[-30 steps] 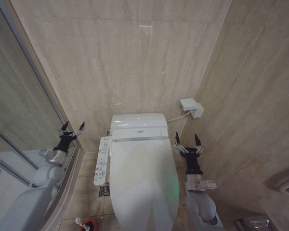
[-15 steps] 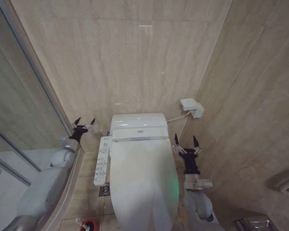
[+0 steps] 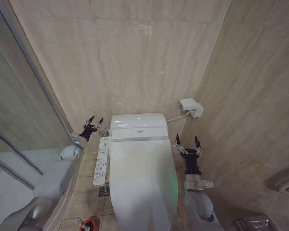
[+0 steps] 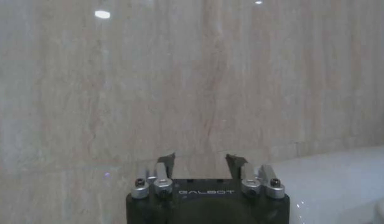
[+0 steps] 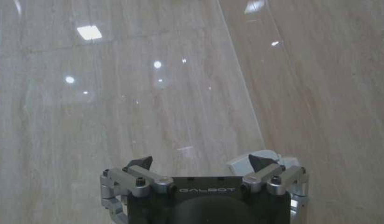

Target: Open the toilet lid, clean the toilet bowl with a toilet brush, close the toilet lid, and flush.

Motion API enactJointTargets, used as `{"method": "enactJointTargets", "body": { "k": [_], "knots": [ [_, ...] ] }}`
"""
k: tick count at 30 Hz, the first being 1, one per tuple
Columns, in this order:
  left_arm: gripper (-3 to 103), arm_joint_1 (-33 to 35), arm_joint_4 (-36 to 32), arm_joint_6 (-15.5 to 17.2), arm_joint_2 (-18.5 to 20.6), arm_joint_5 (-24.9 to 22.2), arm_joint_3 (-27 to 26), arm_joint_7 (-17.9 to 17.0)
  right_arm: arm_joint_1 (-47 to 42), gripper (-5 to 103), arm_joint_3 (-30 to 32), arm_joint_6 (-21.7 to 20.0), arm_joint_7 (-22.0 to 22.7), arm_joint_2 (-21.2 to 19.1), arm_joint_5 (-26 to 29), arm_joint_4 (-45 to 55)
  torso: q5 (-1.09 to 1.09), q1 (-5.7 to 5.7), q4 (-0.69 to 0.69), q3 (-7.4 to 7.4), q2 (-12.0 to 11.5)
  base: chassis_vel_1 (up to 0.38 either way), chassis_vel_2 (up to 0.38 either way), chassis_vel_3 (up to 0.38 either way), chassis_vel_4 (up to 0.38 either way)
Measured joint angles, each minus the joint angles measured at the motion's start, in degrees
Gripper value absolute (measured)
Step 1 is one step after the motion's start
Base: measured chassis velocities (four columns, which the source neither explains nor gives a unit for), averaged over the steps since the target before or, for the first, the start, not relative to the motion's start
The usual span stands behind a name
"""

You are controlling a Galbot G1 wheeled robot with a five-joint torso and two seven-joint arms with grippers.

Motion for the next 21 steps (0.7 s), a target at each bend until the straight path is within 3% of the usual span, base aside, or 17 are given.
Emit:
{"method": "enactJointTargets", "body": {
  "k": [1,7,8,15,16,21],
  "knots": [
    [51,-0.08,0.12,-0.12,0.32,0.58,-0.31,1.23,-0.03,100,-0.01,0.01,0.00,0.02,0.00,0.03,0.00,0.00,0.00,0.00,0.00,0.000,0.000,0.000,0.000],
    [51,0.29,0.35,-1.34,2.14,3.41,-2.13,7.40,-0.04,100,-0.09,0.10,0.01,0.09,0.01,0.01,0.00,-0.01,0.02,0.00,0.00,0.000,0.000,0.000,0.000],
    [24,0.30,0.98,-2.03,2.39,3.51,-2.48,9.85,-0.03,100,-0.16,0.16,0.01,0.17,0.00,-0.10,0.00,-0.01,0.02,0.00,0.00,0.000,0.000,0.000,0.000],
    [24,-0.27,3.80,-3.21,1.26,3.36,-2.96,12.60,-0.13,100,-0.33,0.29,-0.02,0.40,-0.06,-0.19,0.00,-0.01,0.00,0.00,0.00,0.000,0.000,0.000,0.000],
    [1,-0.46,4.41,-3.31,0.69,3.51,-3.05,12.61,-0.21,100,-0.34,0.32,-0.03,0.41,-0.08,-0.19,-0.01,-0.01,0.00,0.00,0.00,0.000,0.000,0.000,0.000],
    [1,-1.56,7.12,-3.37,-1.07,4.71,-3.37,12.38,-0.54,100,-0.27,0.58,-0.05,0.35,-0.12,-0.20,0.00,-0.01,-0.01,0.00,0.00,0.000,0.000,0.000,0.000]
  ]
}}
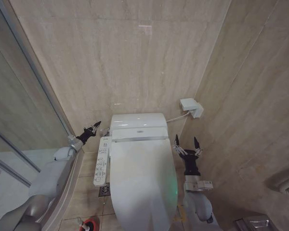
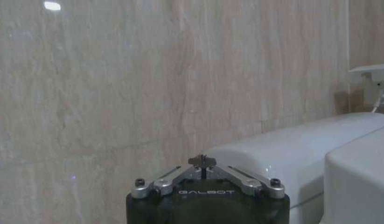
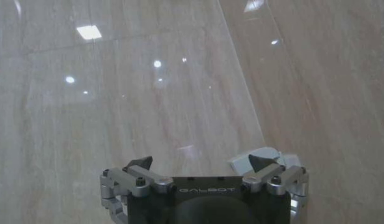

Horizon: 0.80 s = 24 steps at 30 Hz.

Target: Open the toilet lid, clean the toilet bowl with a toilet brush, close the toilet lid, and flush.

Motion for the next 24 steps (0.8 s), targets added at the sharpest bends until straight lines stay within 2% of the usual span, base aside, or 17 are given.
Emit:
{"method": "enactJointTargets", "body": {
  "k": [7,16,24],
  "knots": [
    [0,-1.80,3.39,0.05,-1.02,1.51,-0.38,0.65,-0.10,100,0.08,0.09,-0.02,0.10,-0.06,0.00,0.01,0.00,0.02,0.00,0.00,0.000,0.000,0.000,0.000],
    [0,-4.75,6.80,-0.22,-0.13,5.45,0.01,7.27,0.31,100,0.12,0.14,-0.04,0.20,-0.08,-0.50,0.01,0.00,0.02,0.00,0.00,0.000,0.000,0.000,0.000],
    [0,-5.68,10.15,-1.02,-1.14,8.67,-0.08,8.84,0.89,100,-0.04,0.33,-0.06,0.45,-0.13,-1.40,0.00,0.00,0.01,0.00,0.00,0.000,0.000,0.000,0.000]
  ]
}}
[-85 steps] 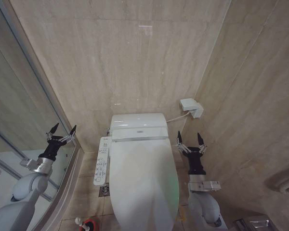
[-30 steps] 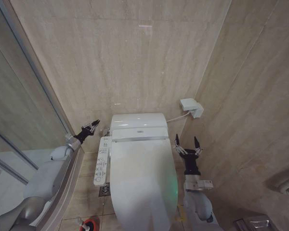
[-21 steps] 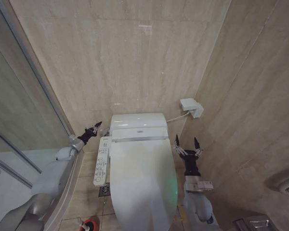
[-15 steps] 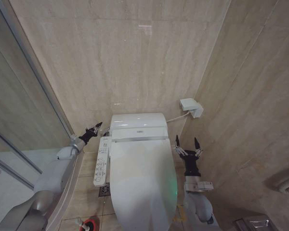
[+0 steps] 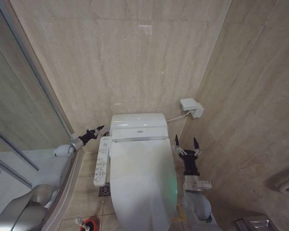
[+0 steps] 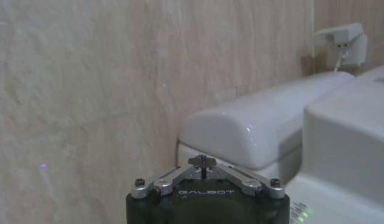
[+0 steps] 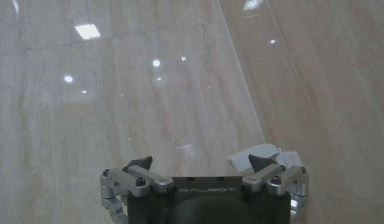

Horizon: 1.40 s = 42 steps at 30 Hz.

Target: Open the toilet lid, clean the toilet bowl with a toilet brush, close the toilet lid, and flush.

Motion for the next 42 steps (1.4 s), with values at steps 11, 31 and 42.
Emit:
{"method": "enactJointTargets", "body": {
  "k": [11,31,42],
  "knots": [
    [0,-1.38,2.99,-0.36,-1.85,3.51,-0.62,0.18,0.24,100,0.04,0.34,-0.03,-0.30,0.00,-0.77,0.01,0.00,0.01,0.00,0.00,0.000,0.000,0.000,0.000],
    [0,-0.64,-0.75,-0.10,0.89,6.00,-0.40,2.11,0.71,100,-0.15,0.60,-0.07,0.15,0.00,-1.47,0.00,0.00,0.01,0.00,0.00,0.000,0.000,0.000,0.000],
    [0,-3.07,3.07,-0.93,0.11,9.91,0.40,3.50,0.10,100,0.04,0.65,-0.11,0.09,-0.14,-1.09,-0.01,0.00,-0.01,0.00,0.00,0.000,0.000,0.000,0.000]
  ]
}}
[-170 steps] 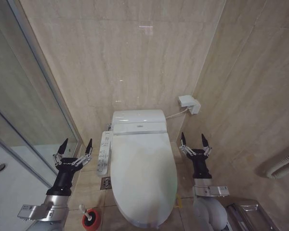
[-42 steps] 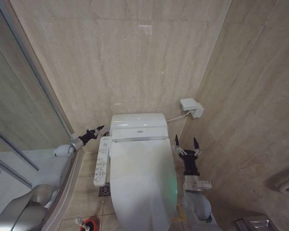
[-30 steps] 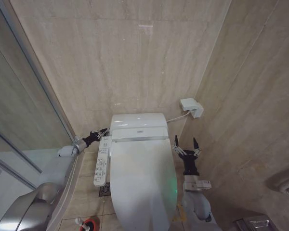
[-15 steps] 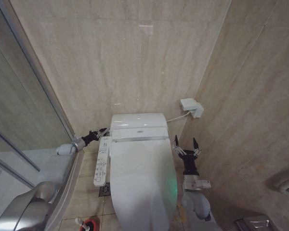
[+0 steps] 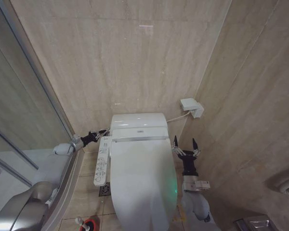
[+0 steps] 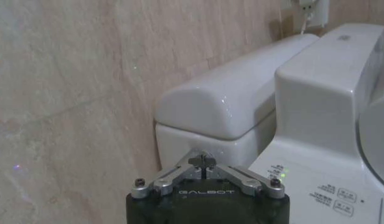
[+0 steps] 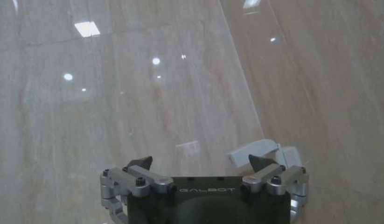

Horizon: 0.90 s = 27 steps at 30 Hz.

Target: Open the toilet lid, clean the toilet bowl with a toilet brush, close the toilet lid, and flush.

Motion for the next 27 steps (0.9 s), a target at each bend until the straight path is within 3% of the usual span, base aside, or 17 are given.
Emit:
{"method": "enactJointTargets", "body": {
  "k": [27],
  "knots": [
    [0,-1.92,3.73,0.63,-0.77,2.25,0.53,0.46,0.19,100,-0.16,0.29,-0.03,0.61,-0.19,-0.44,0.02,-0.01,0.02,-0.01,0.01,0.000,0.000,0.000,0.000]
  ]
}}
